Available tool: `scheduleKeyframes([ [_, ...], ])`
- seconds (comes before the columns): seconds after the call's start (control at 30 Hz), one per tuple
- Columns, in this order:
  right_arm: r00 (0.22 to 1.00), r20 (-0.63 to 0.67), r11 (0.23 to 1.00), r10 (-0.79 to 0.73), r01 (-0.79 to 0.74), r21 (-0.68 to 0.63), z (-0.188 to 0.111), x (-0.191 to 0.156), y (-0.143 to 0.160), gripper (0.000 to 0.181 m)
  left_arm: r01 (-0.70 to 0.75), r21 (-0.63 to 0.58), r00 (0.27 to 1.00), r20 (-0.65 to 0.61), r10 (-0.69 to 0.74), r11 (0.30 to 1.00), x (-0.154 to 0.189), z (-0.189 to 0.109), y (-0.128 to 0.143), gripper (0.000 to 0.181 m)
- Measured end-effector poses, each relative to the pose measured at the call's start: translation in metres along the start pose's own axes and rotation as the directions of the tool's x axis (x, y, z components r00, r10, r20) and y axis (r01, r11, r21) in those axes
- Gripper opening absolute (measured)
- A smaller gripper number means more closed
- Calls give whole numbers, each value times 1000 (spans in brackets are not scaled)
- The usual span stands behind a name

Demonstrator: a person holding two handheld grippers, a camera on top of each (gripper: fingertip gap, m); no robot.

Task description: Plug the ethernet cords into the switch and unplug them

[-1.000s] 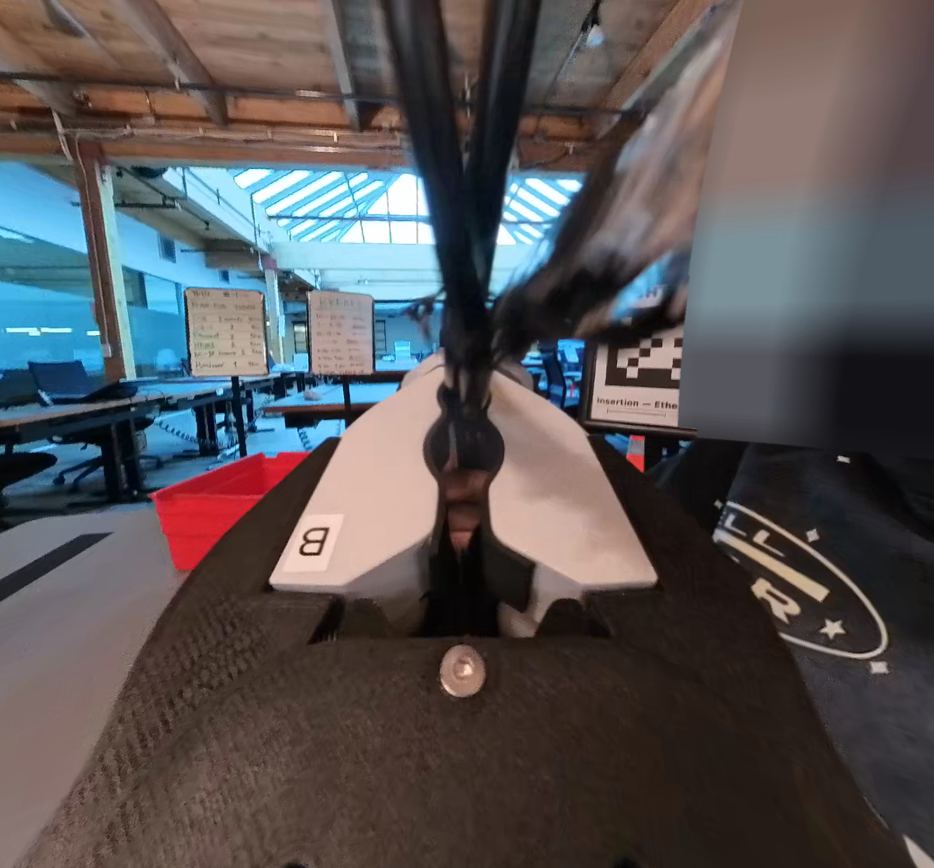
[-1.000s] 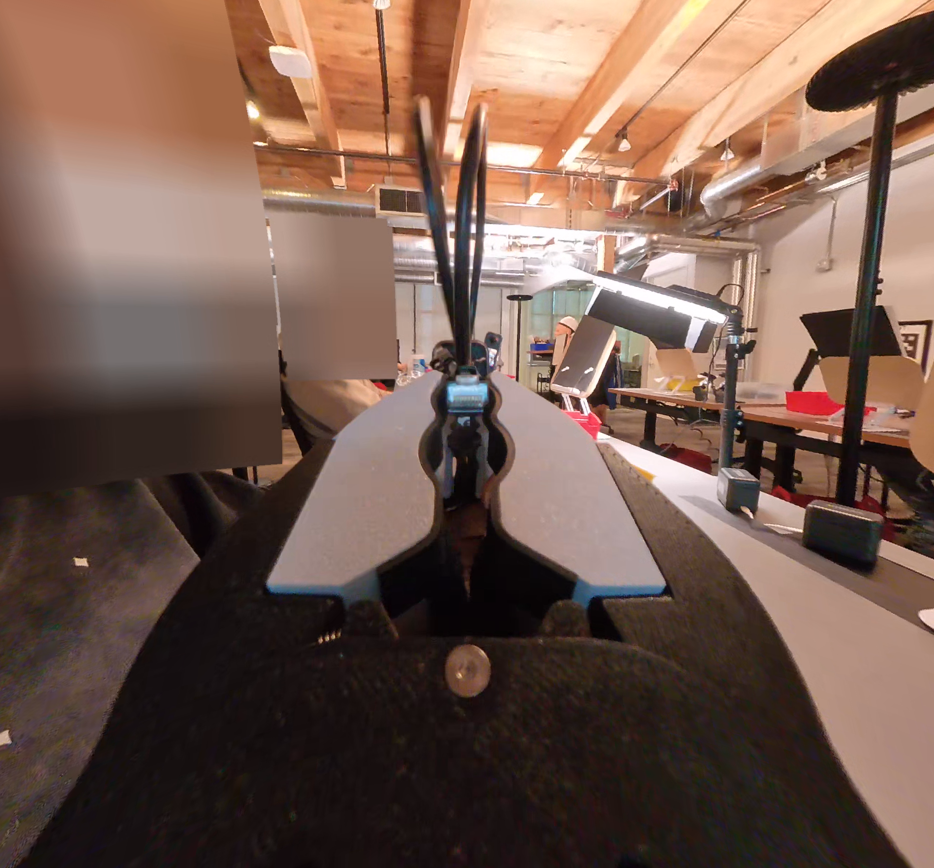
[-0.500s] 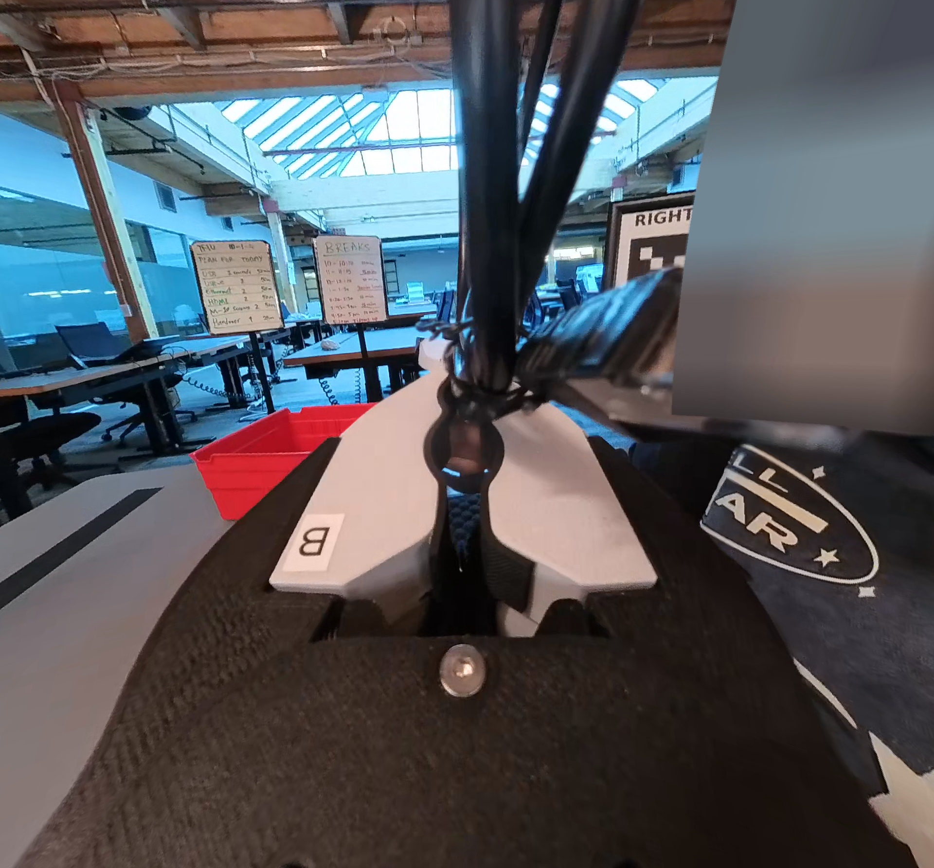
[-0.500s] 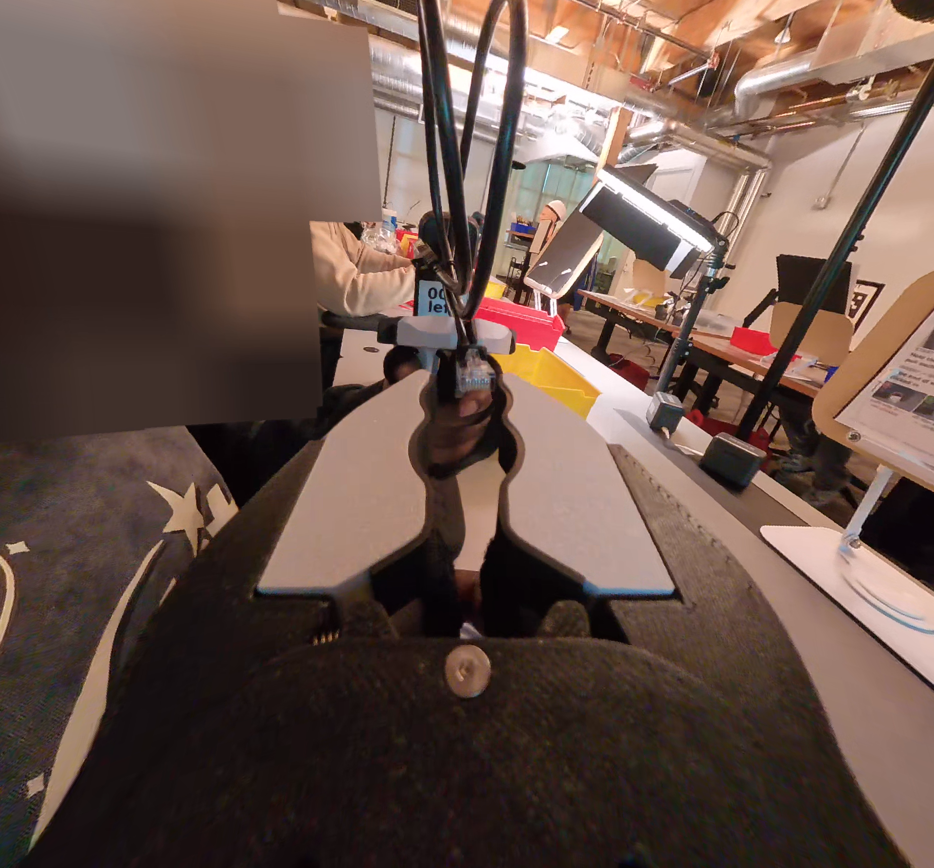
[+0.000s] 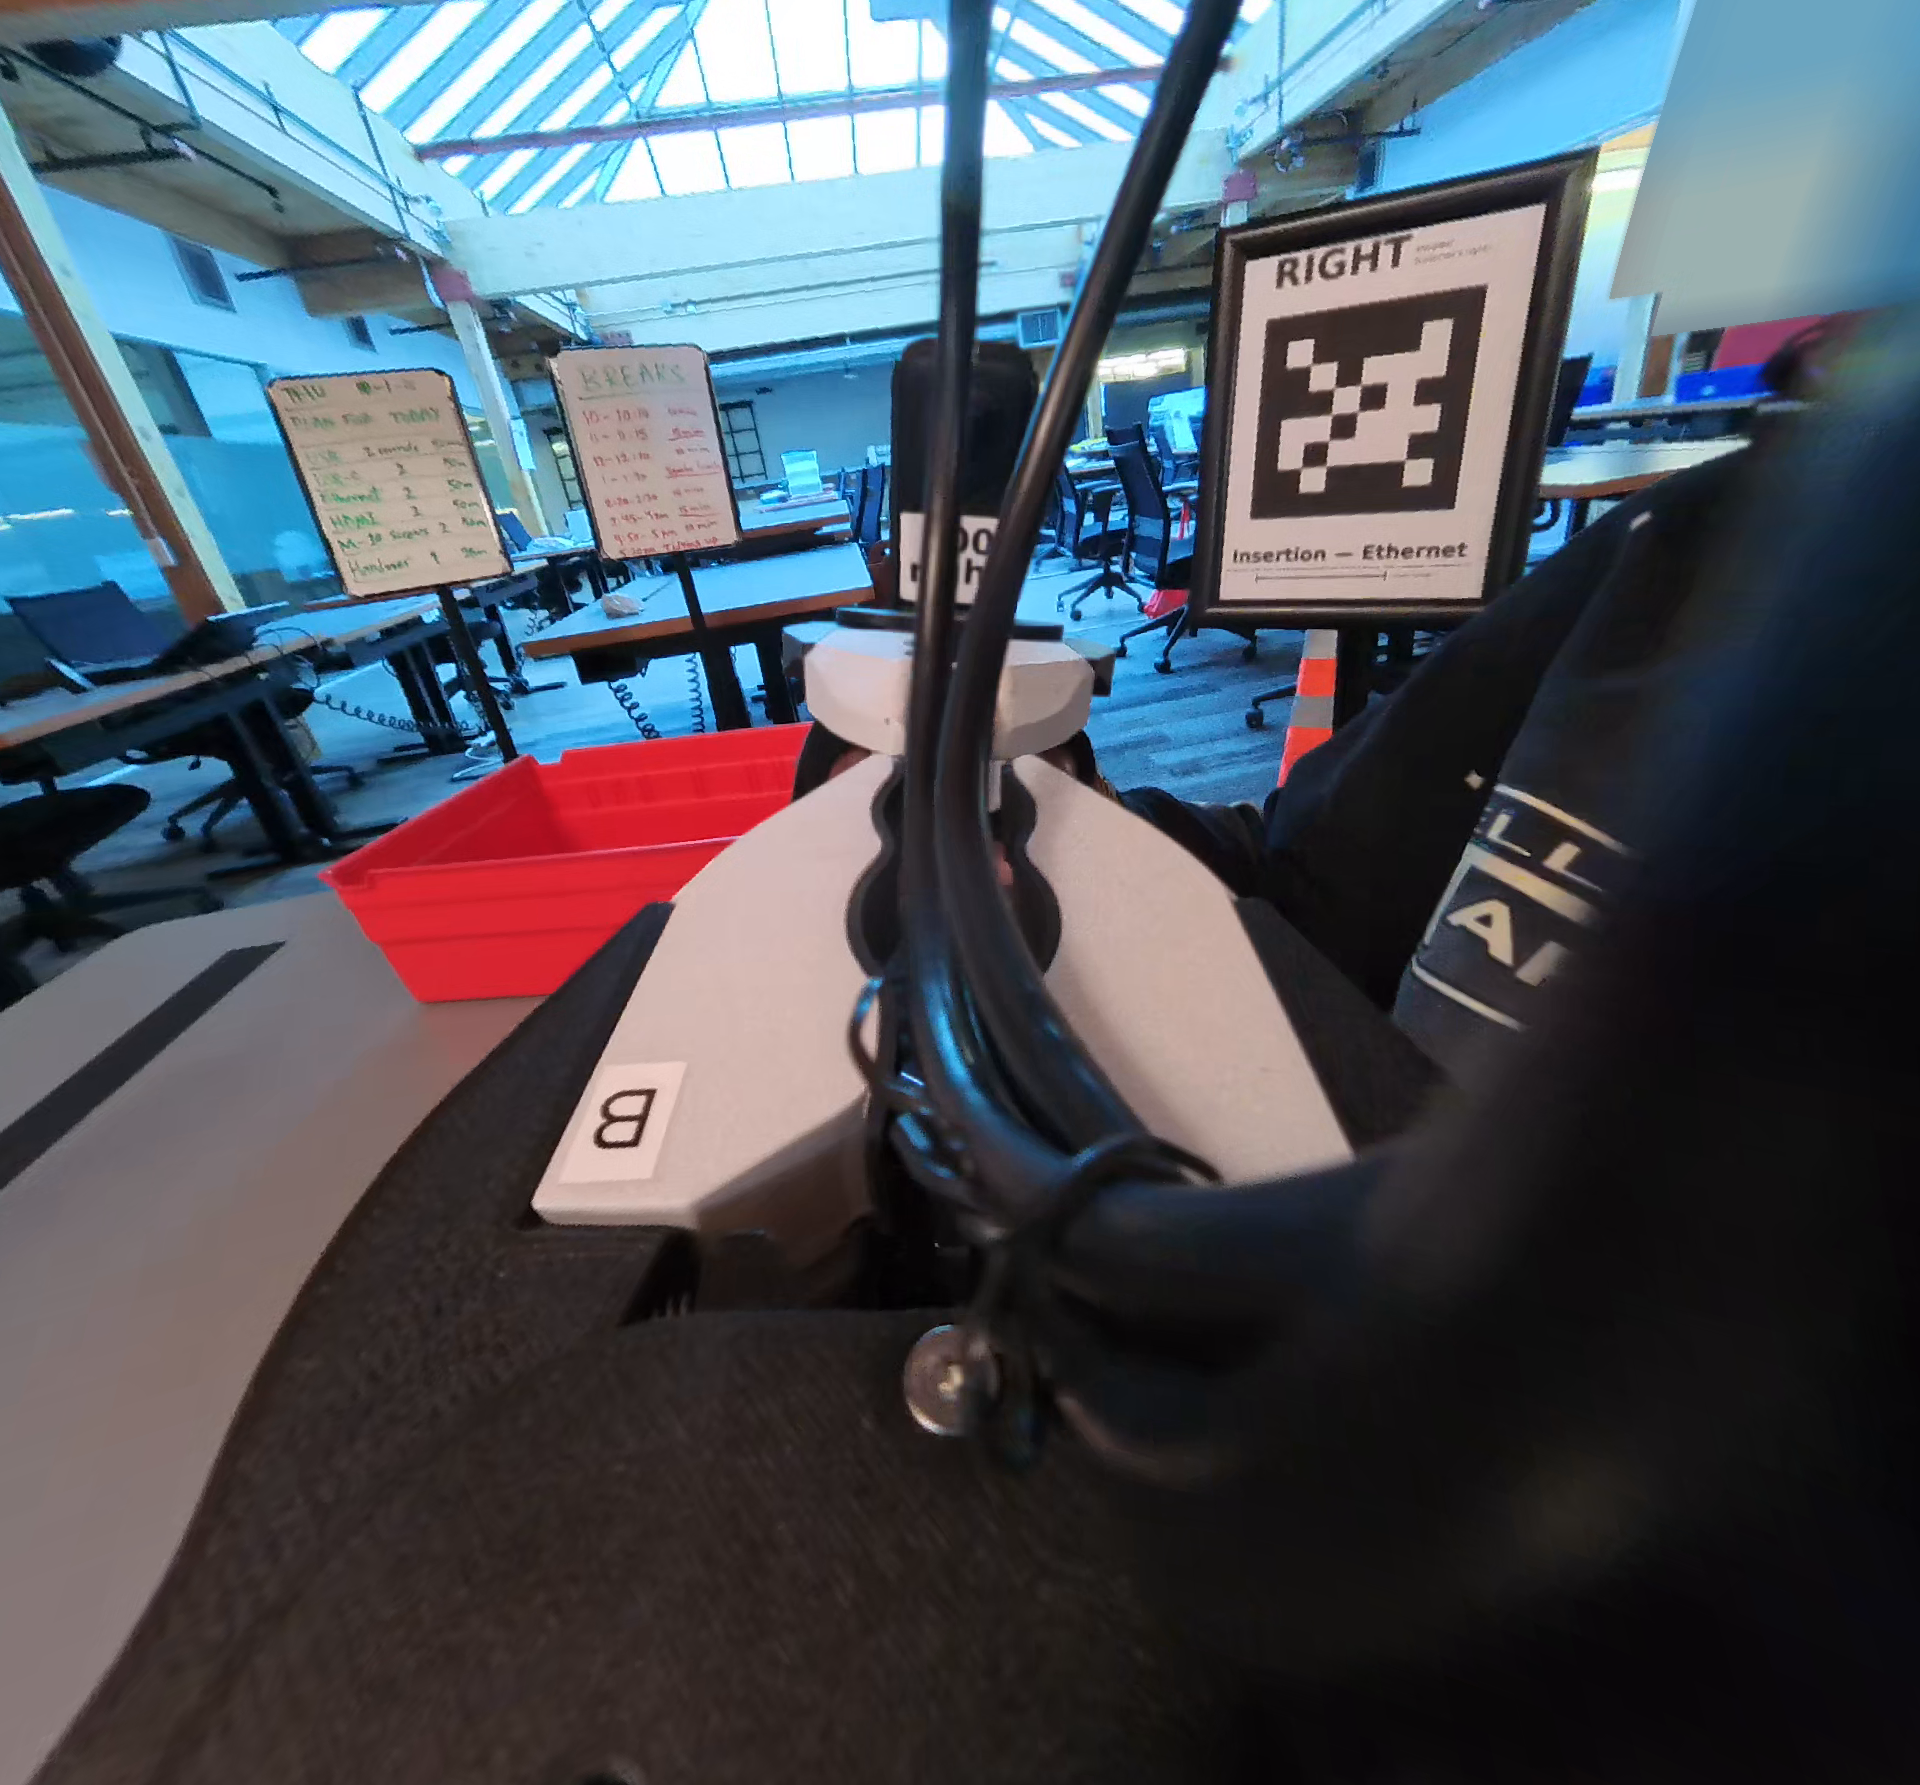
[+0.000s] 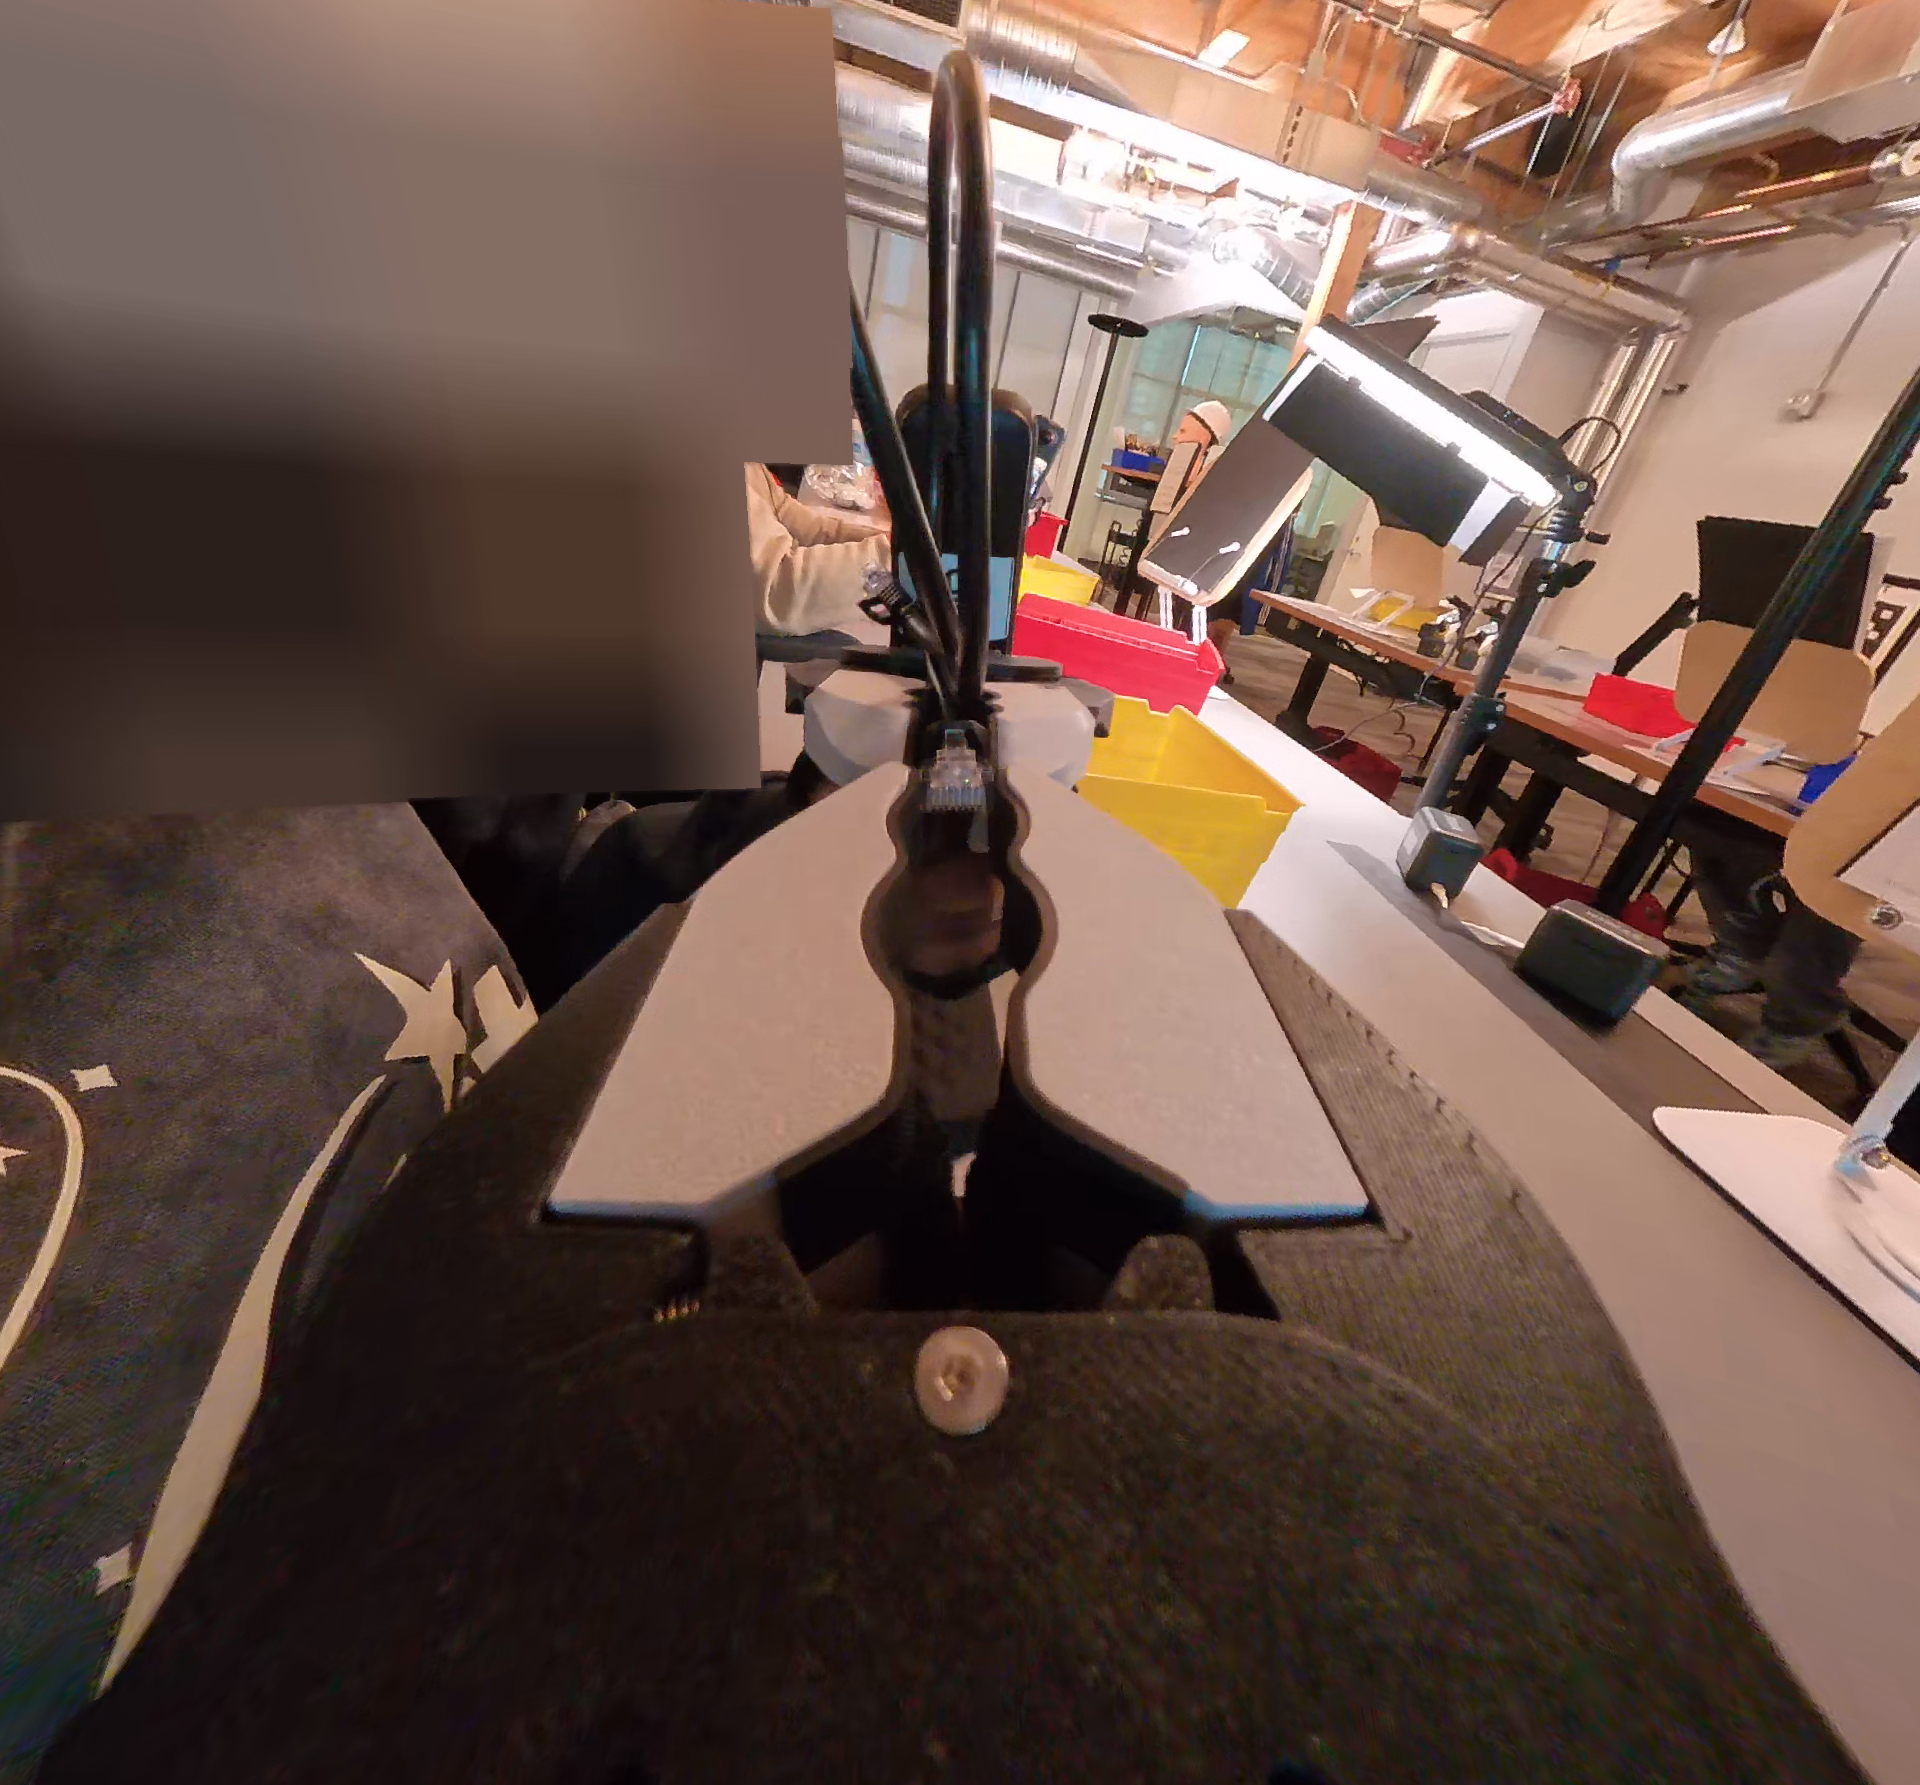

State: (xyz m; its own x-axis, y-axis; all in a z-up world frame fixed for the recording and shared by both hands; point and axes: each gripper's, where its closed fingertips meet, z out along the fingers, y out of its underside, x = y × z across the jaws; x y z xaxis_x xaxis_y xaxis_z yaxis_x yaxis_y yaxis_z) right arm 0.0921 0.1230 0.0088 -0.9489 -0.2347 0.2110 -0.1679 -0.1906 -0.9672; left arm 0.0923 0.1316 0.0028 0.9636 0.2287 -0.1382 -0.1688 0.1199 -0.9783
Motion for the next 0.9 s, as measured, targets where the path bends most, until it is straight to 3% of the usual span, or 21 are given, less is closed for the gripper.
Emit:
scheduleKeyframes([
  [0.27, 1000, -1, 1000, -8, 8, -9, 0, -1, 1, 11, -25, 5, 999, 21, 25, 1000, 0, 0, 0, 12],
  [0.5, 998, -43, 994, -36, 31, -105, -5, 5, 9, 13, -46, -38, 997, 57, 48, 998, -6, 1, 7, 12],
  [0.6, 997, -31, 973, -65, 57, -225, -16, 8, 20, 42, -54, -44, 993, 107, 58, 998, -13, -1, 6, 12],
  [0.67, 997, 45, 931, -56, 69, -358, -30, -1, 36, 75, -46, -33, 990, 129, 50, 998, -18, -5, 3, 12],
  [0.73, 997, 34, 854, -72, 79, -514, -50, 0, 57, 95, -38, -6, 988, 146, 38, 999, -21, -10, -3, 12],
  [0.8, 997, -27, 763, -72, 37, -646, -71, 7, 80, 104, -32, 26, 986, 165, 27, 999, -23, -14, -9, 12],
  [0.9, 984, -179, 627, 15, -149, -765, -101, 11, 122, 106, -28, 67, 975, 220, 12, 997, -31, -19, -13, 12],
])
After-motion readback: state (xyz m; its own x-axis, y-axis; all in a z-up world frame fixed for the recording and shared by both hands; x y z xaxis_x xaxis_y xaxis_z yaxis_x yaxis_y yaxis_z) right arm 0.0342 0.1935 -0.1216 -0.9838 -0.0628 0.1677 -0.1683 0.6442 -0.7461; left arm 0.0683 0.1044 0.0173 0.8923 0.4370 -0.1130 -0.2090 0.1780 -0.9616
